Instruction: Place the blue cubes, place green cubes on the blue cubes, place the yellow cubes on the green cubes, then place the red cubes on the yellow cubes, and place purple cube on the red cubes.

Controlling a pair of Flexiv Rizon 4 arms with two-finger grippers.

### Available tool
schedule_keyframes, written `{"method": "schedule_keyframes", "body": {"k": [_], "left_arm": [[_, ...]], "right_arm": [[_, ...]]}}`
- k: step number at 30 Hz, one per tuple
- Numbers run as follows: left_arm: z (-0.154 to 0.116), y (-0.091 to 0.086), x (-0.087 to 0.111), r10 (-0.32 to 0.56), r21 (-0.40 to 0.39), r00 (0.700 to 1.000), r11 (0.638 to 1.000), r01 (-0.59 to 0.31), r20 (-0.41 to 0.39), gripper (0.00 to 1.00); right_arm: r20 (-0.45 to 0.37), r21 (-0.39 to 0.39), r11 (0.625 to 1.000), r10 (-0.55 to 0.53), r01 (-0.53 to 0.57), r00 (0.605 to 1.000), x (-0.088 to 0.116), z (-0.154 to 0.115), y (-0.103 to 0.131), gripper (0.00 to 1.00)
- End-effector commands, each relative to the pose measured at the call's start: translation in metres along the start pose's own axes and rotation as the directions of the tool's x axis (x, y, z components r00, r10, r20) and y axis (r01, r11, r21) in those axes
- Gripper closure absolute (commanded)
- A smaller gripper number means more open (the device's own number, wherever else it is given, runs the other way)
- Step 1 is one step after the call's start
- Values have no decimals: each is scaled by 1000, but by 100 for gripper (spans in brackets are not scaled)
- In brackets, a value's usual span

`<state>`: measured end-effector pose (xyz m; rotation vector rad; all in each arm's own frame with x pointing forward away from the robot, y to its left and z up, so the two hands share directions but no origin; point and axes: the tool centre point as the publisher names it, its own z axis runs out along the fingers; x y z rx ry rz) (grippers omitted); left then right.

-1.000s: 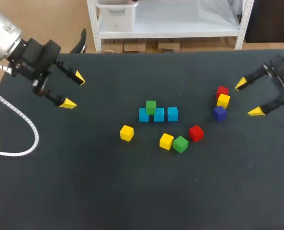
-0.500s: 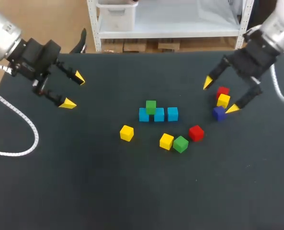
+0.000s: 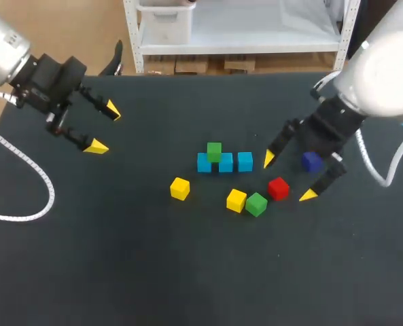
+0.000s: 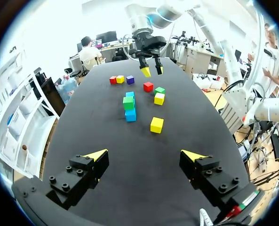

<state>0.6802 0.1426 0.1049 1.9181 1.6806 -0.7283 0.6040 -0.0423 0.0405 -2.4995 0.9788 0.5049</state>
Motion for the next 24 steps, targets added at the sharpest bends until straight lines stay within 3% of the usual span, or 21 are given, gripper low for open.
{"method": "schedule_keyframes", "body": {"k": [1,23,24], "left_arm": [[0,0,1,3,0,1000,1000,-3,2,0],[0,0,1,3,0,1000,1000,-3,2,0],[0,0,1,3,0,1000,1000,-3,2,0]], "right_arm": [[25,-43,999,-3,4,1000,4,14,-12,0],[48,-103,995,-8,12,999,-2,57,-11,0],[48,-105,994,-8,13,999,-3,57,-11,13]]}}
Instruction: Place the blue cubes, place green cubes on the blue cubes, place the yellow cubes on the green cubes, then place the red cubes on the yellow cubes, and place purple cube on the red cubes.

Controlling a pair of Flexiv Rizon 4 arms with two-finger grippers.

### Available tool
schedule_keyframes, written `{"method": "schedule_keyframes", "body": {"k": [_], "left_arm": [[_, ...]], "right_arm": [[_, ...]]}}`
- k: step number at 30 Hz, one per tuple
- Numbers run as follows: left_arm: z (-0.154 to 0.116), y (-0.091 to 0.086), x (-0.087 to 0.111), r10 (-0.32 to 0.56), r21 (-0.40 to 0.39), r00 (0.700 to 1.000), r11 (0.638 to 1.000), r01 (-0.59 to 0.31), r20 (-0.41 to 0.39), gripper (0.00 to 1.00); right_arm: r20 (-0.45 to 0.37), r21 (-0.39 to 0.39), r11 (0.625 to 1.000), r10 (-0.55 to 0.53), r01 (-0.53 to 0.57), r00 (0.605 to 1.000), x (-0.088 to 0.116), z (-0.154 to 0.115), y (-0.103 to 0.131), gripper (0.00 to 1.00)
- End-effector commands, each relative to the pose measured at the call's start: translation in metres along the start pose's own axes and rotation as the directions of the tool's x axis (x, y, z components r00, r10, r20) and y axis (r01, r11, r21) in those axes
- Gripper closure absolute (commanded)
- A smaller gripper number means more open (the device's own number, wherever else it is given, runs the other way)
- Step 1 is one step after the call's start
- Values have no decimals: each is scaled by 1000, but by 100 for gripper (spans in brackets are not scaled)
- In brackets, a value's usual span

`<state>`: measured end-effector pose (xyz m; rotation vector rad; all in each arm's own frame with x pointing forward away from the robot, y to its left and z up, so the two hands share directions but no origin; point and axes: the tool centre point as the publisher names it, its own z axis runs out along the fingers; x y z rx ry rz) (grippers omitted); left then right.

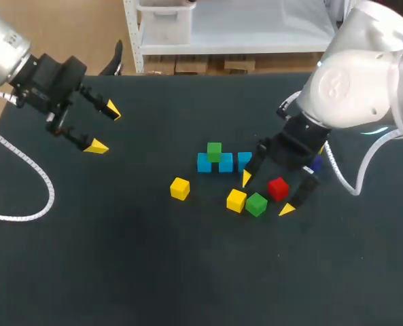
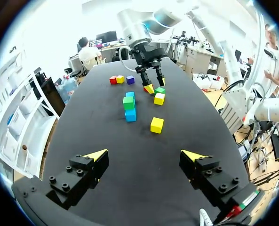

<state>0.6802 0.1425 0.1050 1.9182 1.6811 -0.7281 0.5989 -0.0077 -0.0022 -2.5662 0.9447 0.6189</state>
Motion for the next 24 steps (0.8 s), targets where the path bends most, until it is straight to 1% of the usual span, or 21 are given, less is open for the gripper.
{"method": "schedule_keyframes", "body": {"k": [1,2,4,5,7,9,10,12,14,16,17,19,24], "left_arm": [[0,0,1,4,0,1000,1000,-4,3,0],[0,0,1,4,0,1000,1000,-4,3,0],[0,0,1,4,0,1000,1000,-4,3,0],[0,0,1,4,0,1000,1000,-4,3,0],[0,0,1,4,0,1000,1000,-4,3,0],[0,0,1,4,0,1000,1000,-4,3,0],[0,0,1,4,0,1000,1000,-4,3,0],[0,0,1,4,0,1000,1000,-4,3,0],[0,0,1,4,0,1000,1000,-4,3,0],[0,0,1,4,0,1000,1000,-4,3,0],[0,0,1,4,0,1000,1000,-4,3,0],[0,0,1,4,0,1000,1000,-4,3,0],[0,0,1,4,0,1000,1000,-4,3,0]], "right_arm": [[1,-8,1000,-1,1,1000,-1,3,-2,18],[1,-11,1000,-1,1,1000,-1,4,-2,20],[-11,-23,1000,4,-4,1000,-1,5,-1,25],[-13,-24,1000,5,-5,1000,-1,6,-1,25],[-14,-25,1000,8,-8,1000,-1,6,-1,38],[-17,-30,1000,10,-11,1000,-1,6,-1,42],[-19,-32,999,13,-13,1000,-1,6,-1,47],[-20,-33,999,15,-16,1000,-1,6,-1,45],[-21,-36,999,19,-20,1000,-1,6,0,47],[-21,-40,999,22,-23,1000,-1,6,0,53],[-22,-42,999,24,-25,999,-1,6,0,54],[-28,-53,998,34,-36,999,-1,6,0,55],[-34,-83,994,63,-66,997,-3,5,0,53]]}}
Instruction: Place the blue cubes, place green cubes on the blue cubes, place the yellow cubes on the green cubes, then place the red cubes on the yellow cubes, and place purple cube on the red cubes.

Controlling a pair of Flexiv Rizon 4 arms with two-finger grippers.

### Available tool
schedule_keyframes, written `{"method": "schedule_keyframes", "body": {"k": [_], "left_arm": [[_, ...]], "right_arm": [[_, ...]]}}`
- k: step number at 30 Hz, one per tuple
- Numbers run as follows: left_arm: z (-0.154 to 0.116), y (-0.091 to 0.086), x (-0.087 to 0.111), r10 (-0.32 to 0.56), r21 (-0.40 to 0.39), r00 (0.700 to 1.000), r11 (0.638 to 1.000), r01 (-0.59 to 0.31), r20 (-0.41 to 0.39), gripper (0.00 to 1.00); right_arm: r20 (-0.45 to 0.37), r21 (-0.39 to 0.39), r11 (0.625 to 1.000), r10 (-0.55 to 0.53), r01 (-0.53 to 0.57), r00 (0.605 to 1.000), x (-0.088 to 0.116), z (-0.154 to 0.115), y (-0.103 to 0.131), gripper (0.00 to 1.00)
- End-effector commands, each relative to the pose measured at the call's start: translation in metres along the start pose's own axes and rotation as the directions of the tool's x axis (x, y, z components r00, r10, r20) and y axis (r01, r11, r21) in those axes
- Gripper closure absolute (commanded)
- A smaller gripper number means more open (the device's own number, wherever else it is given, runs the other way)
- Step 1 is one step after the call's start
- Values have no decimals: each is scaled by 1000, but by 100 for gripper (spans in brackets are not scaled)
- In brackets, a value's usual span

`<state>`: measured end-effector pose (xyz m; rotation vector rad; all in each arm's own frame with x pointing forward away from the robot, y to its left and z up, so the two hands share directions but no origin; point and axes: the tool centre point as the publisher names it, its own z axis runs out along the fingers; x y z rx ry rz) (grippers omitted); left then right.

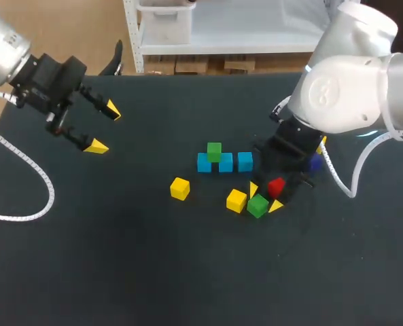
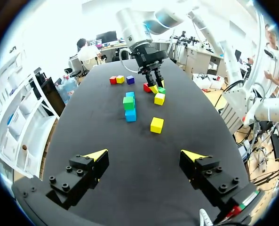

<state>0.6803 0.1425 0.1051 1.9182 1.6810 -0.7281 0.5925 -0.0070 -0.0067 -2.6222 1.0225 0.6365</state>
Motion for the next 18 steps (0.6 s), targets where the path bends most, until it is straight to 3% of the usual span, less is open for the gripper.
{"method": "schedule_keyframes", "body": {"k": [1,5,9,11,18], "left_arm": [[0,0,1,4,0,1000,1000,-4,3,0],[0,0,1,4,0,1000,1000,-4,3,0],[0,0,1,4,0,1000,1000,-4,3,0],[0,0,1,4,0,1000,1000,-4,3,0],[0,0,1,4,0,1000,1000,-4,3,0]], "right_arm": [[-2,-21,1000,12,-12,1000,-1,-1,-5,52],[-2,-28,999,29,-29,1000,-2,-1,-6,55],[-3,-25,998,50,-50,999,-1,-2,-6,76],[-5,-21,998,58,-58,998,-1,-2,-6,98],[5,-15,995,97,-97,995,1,-5,-4,100]]}}
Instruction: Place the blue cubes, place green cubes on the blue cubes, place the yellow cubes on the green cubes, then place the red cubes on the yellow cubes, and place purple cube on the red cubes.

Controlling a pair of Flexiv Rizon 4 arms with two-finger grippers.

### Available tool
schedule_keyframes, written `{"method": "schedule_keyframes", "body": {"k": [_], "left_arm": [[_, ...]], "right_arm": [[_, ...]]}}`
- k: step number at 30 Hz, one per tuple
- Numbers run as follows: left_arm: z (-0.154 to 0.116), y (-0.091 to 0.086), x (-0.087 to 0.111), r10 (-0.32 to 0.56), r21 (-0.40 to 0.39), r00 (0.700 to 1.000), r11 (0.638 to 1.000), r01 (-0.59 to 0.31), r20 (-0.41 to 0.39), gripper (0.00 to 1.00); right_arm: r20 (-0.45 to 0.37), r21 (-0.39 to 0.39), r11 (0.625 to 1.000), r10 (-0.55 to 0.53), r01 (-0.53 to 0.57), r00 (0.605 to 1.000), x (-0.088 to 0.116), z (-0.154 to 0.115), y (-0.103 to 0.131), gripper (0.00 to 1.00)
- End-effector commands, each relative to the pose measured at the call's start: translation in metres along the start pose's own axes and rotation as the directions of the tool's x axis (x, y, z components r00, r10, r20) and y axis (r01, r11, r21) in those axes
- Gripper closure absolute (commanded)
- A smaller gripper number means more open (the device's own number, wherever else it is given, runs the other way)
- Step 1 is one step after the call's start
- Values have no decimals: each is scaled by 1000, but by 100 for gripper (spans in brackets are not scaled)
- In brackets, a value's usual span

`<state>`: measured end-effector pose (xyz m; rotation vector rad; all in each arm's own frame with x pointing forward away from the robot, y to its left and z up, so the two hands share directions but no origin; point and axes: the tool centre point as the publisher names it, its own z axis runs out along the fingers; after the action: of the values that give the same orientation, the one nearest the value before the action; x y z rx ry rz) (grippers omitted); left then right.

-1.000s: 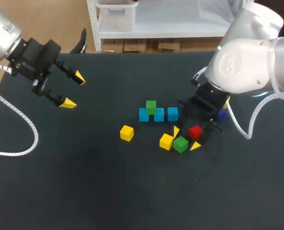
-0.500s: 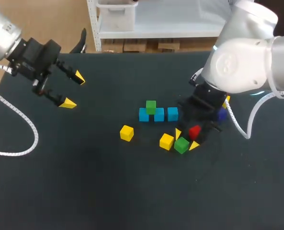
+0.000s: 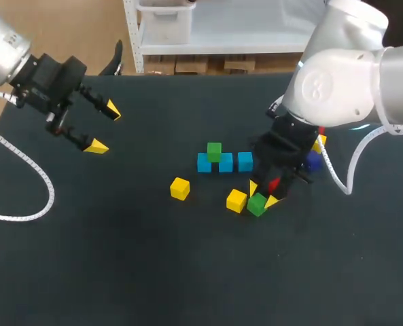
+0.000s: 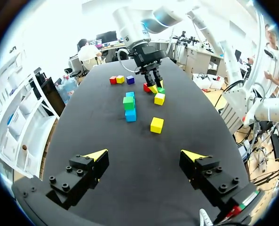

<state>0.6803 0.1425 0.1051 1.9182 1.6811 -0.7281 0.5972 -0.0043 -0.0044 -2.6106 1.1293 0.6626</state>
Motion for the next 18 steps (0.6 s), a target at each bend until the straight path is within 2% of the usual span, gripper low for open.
{"method": "schedule_keyframes", "body": {"k": [1,6,10,15,18], "left_arm": [[0,0,1,4,0,1000,1000,-4,3,0],[0,0,1,4,0,1000,1000,-4,3,0],[0,0,1,4,0,1000,1000,-4,3,0],[0,0,1,4,0,1000,1000,-4,3,0],[0,0,1,4,0,1000,1000,-4,3,0]], "right_arm": [[5,2,999,34,-34,999,1,-4,2,100],[40,80,986,142,-145,989,-1,-22,-2,100],[81,148,947,276,-285,958,0,-34,-9,100],[136,205,901,360,-382,923,4,-38,-20,100],[134,236,877,398,-419,908,5,-40,-26,100]]}}
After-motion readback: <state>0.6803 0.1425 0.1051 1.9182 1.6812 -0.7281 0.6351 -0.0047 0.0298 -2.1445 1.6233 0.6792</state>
